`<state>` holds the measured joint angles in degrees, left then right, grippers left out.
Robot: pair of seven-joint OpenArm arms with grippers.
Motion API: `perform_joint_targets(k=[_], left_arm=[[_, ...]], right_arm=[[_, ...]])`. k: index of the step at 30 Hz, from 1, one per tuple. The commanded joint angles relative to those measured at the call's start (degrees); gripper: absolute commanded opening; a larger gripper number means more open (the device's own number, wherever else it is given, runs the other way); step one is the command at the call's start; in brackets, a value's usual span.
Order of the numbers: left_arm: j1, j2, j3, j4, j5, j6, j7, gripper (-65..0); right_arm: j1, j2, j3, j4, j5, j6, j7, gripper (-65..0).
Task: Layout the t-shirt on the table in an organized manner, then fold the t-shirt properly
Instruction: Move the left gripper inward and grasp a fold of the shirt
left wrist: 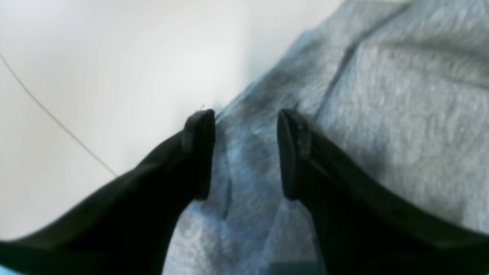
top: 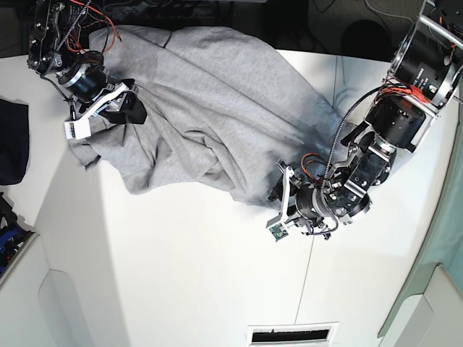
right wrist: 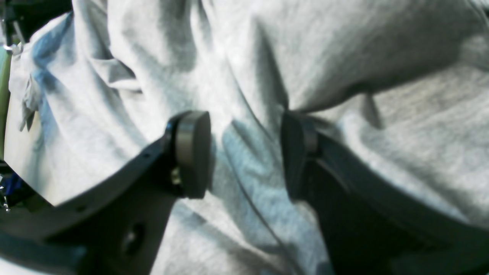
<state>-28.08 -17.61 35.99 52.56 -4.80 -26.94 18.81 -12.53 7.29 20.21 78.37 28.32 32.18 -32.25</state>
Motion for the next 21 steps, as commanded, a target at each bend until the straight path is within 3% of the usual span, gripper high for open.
perform_joint_targets(k=[1, 4, 8, 10, 12, 13, 14, 18, 21], left_arm=[[-1.57, 0.11, -0.31, 0.02, 0.87, 1.33, -1.11, -36.2], [-1.57, 0.98, -0.31, -2.58, 1.44, 4.09, -1.46, -42.2], [-1.57, 1.77, -0.31, -6.93, 3.43, 3.87, -2.64, -44.8], [-1.53, 2.14, -0.31, -7.98, 4.96, 3.80, -2.99, -51.7], [-1.53, 2.34, -0.31, -8.11, 5.16, 3.80, -2.99, -64.3], [-1.60, 2.40, -0.31, -8.11, 5.20, 4.02, -3.02, -65.0], [-1.75, 2.36, -0.31, -8.07, 5.27, 5.46, -3.13, -65.0], [-3.54, 1.84, -0.33, -8.00, 4.44, 16.63, -2.45, -65.0], [-6.49, 0.72, -0.33, -7.98, 1.97, 17.53, -1.11, -65.0]], right_arm=[[-0.24, 0.44, 0.13, -0.04, -2.16, -1.29, -2.69, -34.2], [-0.22, 0.44, 0.13, -0.04, -2.16, -1.29, -2.82, -34.2], [-0.22, 0.46, 0.13, -0.07, -2.16, -1.29, -2.93, -34.2], [-0.20, 0.46, 0.13, -0.07, -2.14, -1.29, -2.93, -34.2], [-0.22, 0.46, 0.13, -0.04, -2.16, -1.29, -2.93, -34.2], [-0.22, 0.46, 0.13, -0.07, -2.16, -1.29, -2.93, -34.2], [-0.22, 0.46, 0.13, -0.04, -2.16, -1.29, -2.93, -34.2], [-0.20, 0.46, 0.13, -0.04, -2.19, -1.31, -2.93, -34.2], [-0.37, 0.48, 0.13, -0.07, -2.23, -1.31, -3.21, -34.2]])
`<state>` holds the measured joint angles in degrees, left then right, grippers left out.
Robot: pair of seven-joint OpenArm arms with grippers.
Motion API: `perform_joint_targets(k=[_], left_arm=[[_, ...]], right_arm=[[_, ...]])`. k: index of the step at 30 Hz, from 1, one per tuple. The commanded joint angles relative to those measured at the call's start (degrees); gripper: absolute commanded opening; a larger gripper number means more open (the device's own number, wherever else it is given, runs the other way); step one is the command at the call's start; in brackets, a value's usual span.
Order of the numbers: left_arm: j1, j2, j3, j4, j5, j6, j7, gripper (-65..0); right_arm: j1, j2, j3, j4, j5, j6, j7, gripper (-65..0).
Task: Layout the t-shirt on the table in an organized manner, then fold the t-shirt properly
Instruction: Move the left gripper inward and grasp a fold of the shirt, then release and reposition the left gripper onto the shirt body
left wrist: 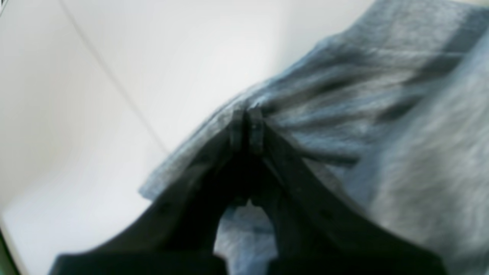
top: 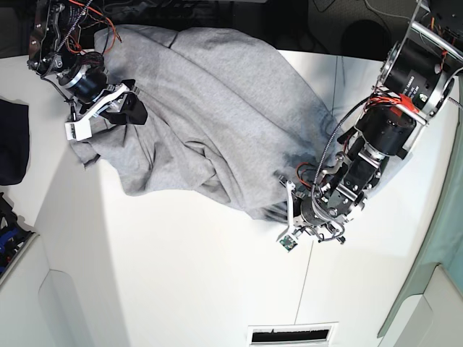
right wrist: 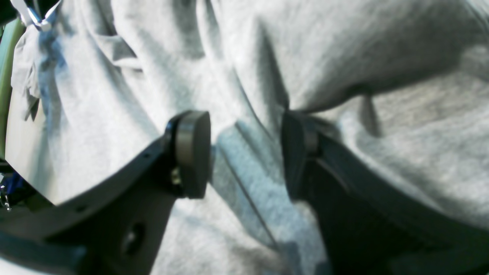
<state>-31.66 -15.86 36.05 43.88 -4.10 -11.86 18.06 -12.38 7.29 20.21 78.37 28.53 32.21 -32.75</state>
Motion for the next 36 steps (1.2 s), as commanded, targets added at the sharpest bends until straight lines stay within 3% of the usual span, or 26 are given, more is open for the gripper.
perform_joint_targets(k=[1, 3, 7, 13, 17, 22, 27, 28, 31, 36], left_arm=[[-3.93, -1.38, -0.39, 0.70, 0.66, 2.45, 0.52, -65.0], [-5.84, -2.08, -0.39, 0.70, 0.20, 2.89, 2.49, -65.0], [-8.57, -4.22, -0.39, 0.68, 0.24, 8.11, 3.13, -65.0], [-10.51, -7.96, -0.39, 0.68, 0.26, 8.48, 4.02, -65.0], [-12.22, -9.55, -0.39, 0.68, 0.22, 11.19, 4.09, -65.0], [-13.40, -9.86, -0.39, 0.79, -2.58, 3.87, 6.23, -65.0], [-12.63, -9.92, -0.39, 3.43, -13.49, -4.57, 12.09, -65.0], [-12.22, -10.03, -0.39, 5.03, -15.39, -6.01, 13.33, -62.1], [-9.29, -11.04, -0.39, 12.85, -22.05, -9.05, 16.70, -58.0], [0.92, -13.11, -0.39, 32.11, -25.29, -9.44, 19.96, -58.0]], right_arm=[[-0.55, 0.48, 0.13, -0.07, -2.45, -1.33, -3.28, -34.2], [-0.55, 0.46, 0.13, -0.04, -2.60, -1.31, -4.63, -34.2], [-0.57, 0.48, 0.13, -0.04, -2.58, -1.31, -5.99, -34.2], [-0.85, 0.50, 0.13, -0.04, -2.58, -1.31, -6.29, -34.2], [-0.85, 0.50, 0.13, -0.04, -2.51, -1.31, -6.25, -34.2], [-0.85, 0.48, 0.13, 1.16, 1.40, -1.05, -6.34, -34.2], [-0.68, 0.48, 0.13, 9.46, 4.76, -0.46, -6.34, -34.2], [-0.48, 0.52, 0.13, 11.56, 4.70, -0.44, -6.34, -34.2], [0.92, 0.46, 0.13, 15.65, 4.74, -0.48, -6.23, -34.2], [7.23, 0.46, 0.13, 15.56, 4.33, -0.52, -5.84, -34.2]])
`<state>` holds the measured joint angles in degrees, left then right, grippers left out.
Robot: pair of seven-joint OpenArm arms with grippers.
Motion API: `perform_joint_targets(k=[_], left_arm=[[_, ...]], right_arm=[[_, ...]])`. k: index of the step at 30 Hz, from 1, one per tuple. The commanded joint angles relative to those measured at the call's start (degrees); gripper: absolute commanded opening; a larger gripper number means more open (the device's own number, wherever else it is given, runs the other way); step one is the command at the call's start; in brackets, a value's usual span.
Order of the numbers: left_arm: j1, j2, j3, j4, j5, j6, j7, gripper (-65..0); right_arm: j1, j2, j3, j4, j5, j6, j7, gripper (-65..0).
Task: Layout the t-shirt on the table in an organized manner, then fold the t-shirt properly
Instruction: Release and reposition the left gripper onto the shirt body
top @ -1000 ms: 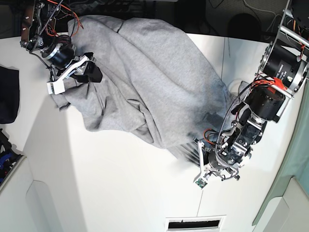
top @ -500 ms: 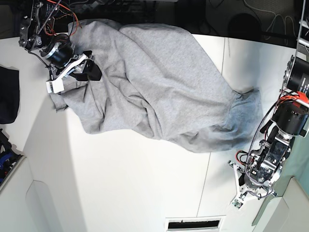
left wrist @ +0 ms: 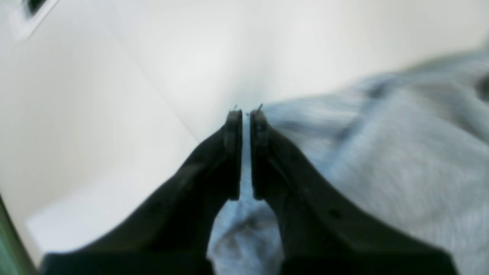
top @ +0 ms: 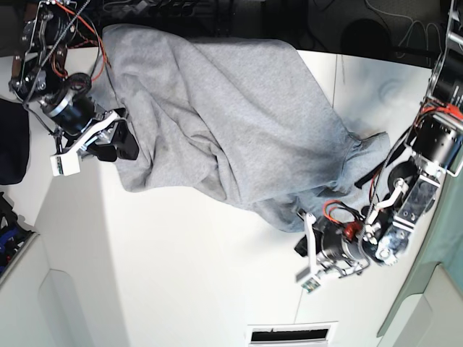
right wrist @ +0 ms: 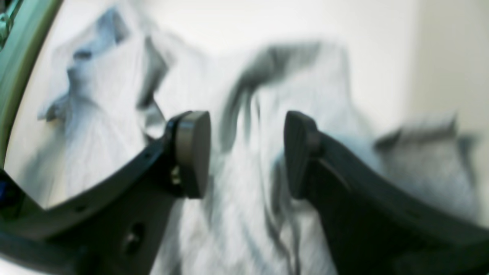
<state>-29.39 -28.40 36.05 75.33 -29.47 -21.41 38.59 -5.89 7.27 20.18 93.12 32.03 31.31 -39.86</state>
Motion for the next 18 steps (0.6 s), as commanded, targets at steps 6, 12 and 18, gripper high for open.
perform_joint_targets(k=[6, 12, 18], left_arm=[[10.95, -0.02, -0.39, 12.96, 0.28, 0.13, 0.22, -58.0], [19.02, 0.13, -0.39, 12.87, 2.21, 0.13, 0.22, -58.0], [21.90, 0.17, -0.39, 12.70, 2.56, 0.15, -1.70, -58.0]], right_arm=[[12.46, 0.50, -0.07, -8.50, -8.22, -2.21, 5.46, -34.2], [26.16, 0.52, -0.15, -28.52, -13.46, -1.90, 9.16, -34.2], [34.95, 1.75, -8.46, -45.22, -17.70, 0.68, 10.25, -34.2]])
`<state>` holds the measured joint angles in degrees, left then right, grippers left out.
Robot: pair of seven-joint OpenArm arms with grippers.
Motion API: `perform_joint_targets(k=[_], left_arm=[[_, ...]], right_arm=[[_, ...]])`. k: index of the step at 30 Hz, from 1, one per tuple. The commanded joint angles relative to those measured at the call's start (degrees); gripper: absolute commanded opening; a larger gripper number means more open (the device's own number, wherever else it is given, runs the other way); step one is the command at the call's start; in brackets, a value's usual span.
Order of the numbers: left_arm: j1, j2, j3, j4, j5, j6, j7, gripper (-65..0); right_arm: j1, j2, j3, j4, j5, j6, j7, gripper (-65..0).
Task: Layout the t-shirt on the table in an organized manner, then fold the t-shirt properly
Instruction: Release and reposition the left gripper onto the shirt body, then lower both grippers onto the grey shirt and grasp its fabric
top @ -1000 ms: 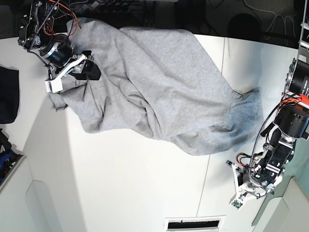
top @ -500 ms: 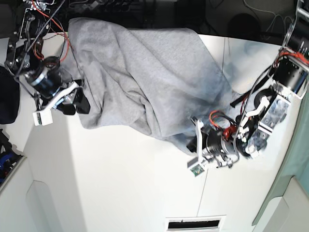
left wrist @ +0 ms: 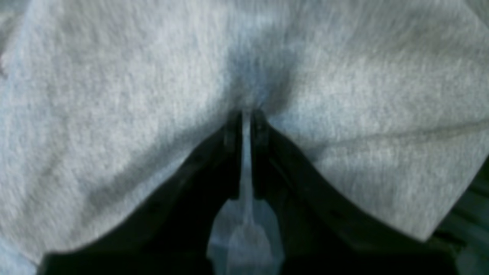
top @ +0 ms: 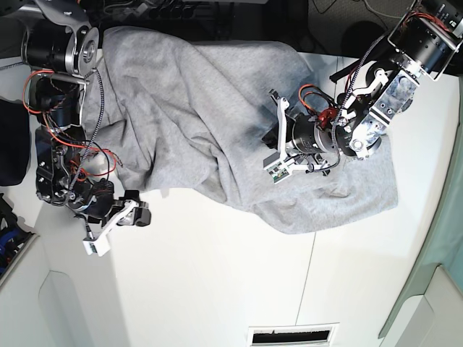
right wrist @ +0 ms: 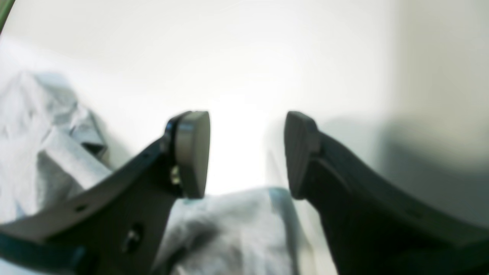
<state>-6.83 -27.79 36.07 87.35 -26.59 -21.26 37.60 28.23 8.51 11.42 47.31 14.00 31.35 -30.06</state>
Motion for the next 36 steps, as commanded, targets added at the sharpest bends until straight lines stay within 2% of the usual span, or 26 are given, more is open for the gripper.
perform_joint_targets(k=[1, 5, 9, 12, 15, 19, 22, 23, 25, 28, 30, 33, 36], left_arm=[[-0.55, -0.31, -0.42, 0.22, -0.31, 0.00, -0.85, -58.0], [-2.14, 2.25, -0.42, -6.80, 2.80, 0.02, -1.16, -58.1], [-7.28, 6.27, -0.42, -19.26, 3.74, 0.04, -1.25, -58.1], [-10.58, 8.79, -0.42, -27.10, 3.72, 0.26, -1.42, -58.1], [-12.90, 10.05, -0.42, -31.61, 3.72, 0.46, -1.79, -58.1], [-15.19, 10.25, -0.42, -32.72, 3.74, 0.68, -3.28, -58.1], [-16.87, 10.88, -0.42, -32.72, 3.74, 2.05, -2.97, -58.1], [-17.33, 11.13, -0.42, -32.72, 3.74, 2.21, -2.82, -58.1], [-17.97, 11.45, -0.42, -32.72, 3.72, 2.21, -2.43, -58.1], [-18.14, 11.61, -0.42, -32.72, 3.72, 2.21, -2.32, -58.1], [-18.12, 11.58, -0.42, -32.70, 3.72, 2.19, -2.47, -58.1], [-18.10, 11.56, -0.68, -31.74, 3.69, 2.16, -2.45, -58.1], [-18.08, 11.32, -2.16, -29.64, 3.67, 2.16, -2.36, -58.1]], right_arm=[[0.76, 0.81, -2.29, -0.57, 0.42, 1.09, 0.44, -34.2], [-0.83, 1.25, -12.61, -1.90, 0.85, 1.51, -1.88, -34.2], [-2.05, 1.29, -19.02, -1.70, 5.66, 1.84, -1.95, -34.2], [-2.97, 1.01, -21.20, -0.90, 9.22, 2.54, -4.48, -34.2], [-3.69, 0.31, -21.68, 0.37, 9.84, 2.95, -6.43, -34.2], [-4.24, -0.44, -21.68, 2.58, 11.61, 2.93, -6.38, -34.2], [-4.28, -0.94, -21.68, 3.08, 12.57, 2.93, -6.38, -34.3], [-4.28, -1.27, -21.68, 3.08, 12.55, 2.91, -6.36, -35.7], [-4.28, -2.08, -21.68, 3.08, 11.76, 2.89, -6.27, -42.5], [-4.28, -3.80, -21.66, 3.06, 9.57, 2.84, -5.09, -55.2], [-4.28, -4.59, -21.66, 3.06, 7.32, 2.71, -2.19, -65.0], [-4.07, -4.42, -21.53, 3.15, 5.38, 2.60, 2.01, -65.0], [-3.93, -4.42, -19.85, 5.53, 4.52, 2.32, 1.77, -65.0]])
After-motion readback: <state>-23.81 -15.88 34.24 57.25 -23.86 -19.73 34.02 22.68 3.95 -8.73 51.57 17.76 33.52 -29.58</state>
